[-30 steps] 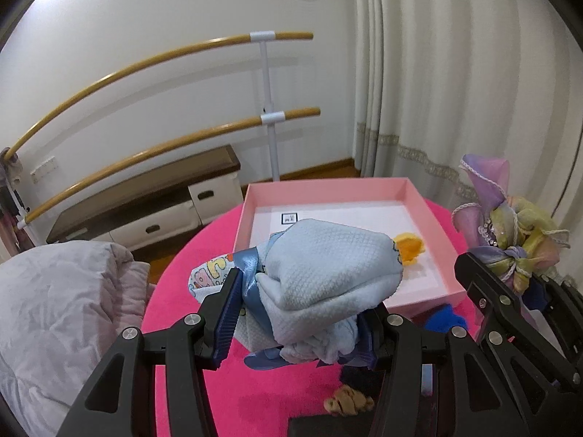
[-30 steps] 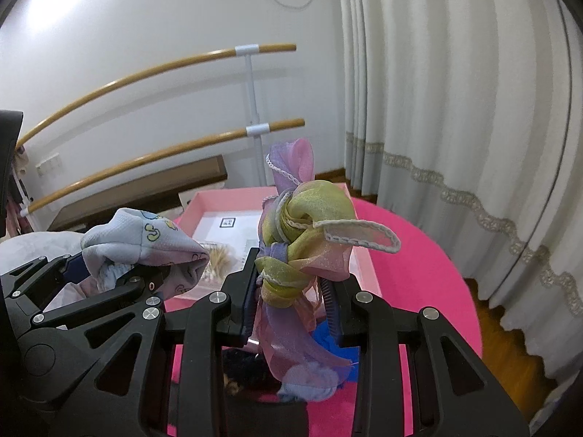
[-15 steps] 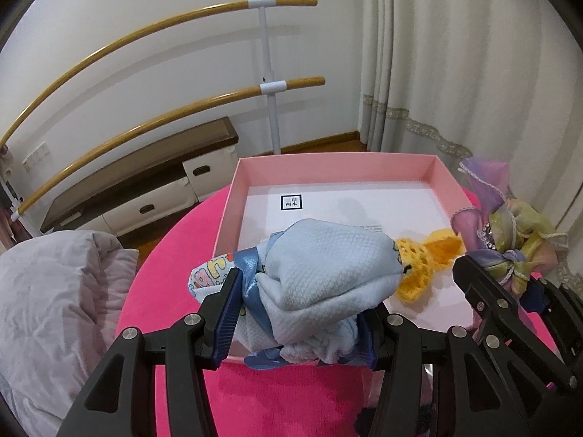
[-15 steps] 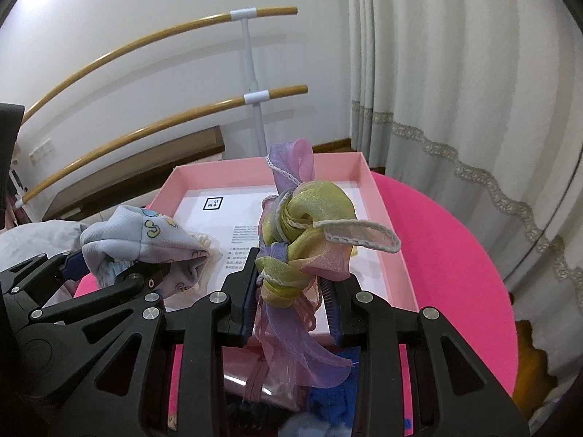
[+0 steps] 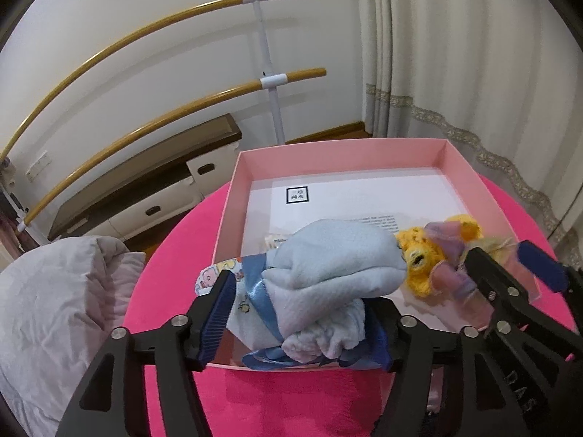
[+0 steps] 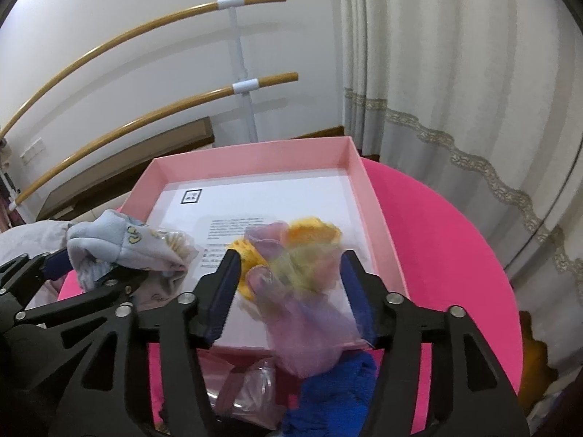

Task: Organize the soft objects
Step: 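Lower the bath puff into the pink box and open the right gripper, then lower the printed cloth into the pink box and open the left gripper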

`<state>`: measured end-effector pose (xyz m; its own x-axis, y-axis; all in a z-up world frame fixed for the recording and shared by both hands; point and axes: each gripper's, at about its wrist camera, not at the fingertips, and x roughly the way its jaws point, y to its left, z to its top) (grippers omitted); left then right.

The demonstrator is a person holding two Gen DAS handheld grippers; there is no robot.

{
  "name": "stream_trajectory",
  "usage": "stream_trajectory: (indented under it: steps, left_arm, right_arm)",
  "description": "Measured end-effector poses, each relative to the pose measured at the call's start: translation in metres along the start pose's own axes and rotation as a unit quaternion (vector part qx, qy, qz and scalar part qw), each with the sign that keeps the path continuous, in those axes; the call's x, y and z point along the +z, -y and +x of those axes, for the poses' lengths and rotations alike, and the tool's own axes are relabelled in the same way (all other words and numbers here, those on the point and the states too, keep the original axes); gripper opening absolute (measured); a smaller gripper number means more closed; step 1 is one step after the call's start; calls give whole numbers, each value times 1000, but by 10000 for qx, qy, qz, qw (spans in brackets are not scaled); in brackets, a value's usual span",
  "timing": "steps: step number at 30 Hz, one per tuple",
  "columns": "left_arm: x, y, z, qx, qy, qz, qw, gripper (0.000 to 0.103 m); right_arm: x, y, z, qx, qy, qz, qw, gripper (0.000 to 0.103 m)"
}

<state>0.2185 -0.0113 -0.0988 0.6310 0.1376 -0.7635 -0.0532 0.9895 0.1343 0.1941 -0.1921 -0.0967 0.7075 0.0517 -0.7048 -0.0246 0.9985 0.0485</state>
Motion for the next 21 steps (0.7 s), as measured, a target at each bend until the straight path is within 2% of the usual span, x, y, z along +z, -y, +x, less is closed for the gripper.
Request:
stream_trajectory:
  steps: [5, 9, 15, 21]
  left_arm:
    - [-5, -3, 0, -4, -128, -144, 9998, 82]
    - [-3, -14, 1, -146, -200, -237, 9994, 89]
    - [0, -17, -2, -143, -245, -245, 9993, 90]
    - [-2, -20, -10, -344, -257, -272, 9987, 91]
  right_arm:
    - [2, 8, 1, -107, -24, 86, 9999, 80]
    - [2, 13, -2, -74, -24, 128, 9999, 81]
    - [1, 13, -4, -102, -62, 89, 9999, 81]
    - [-1, 18, -8, -171, -82, 169, 9997, 81]
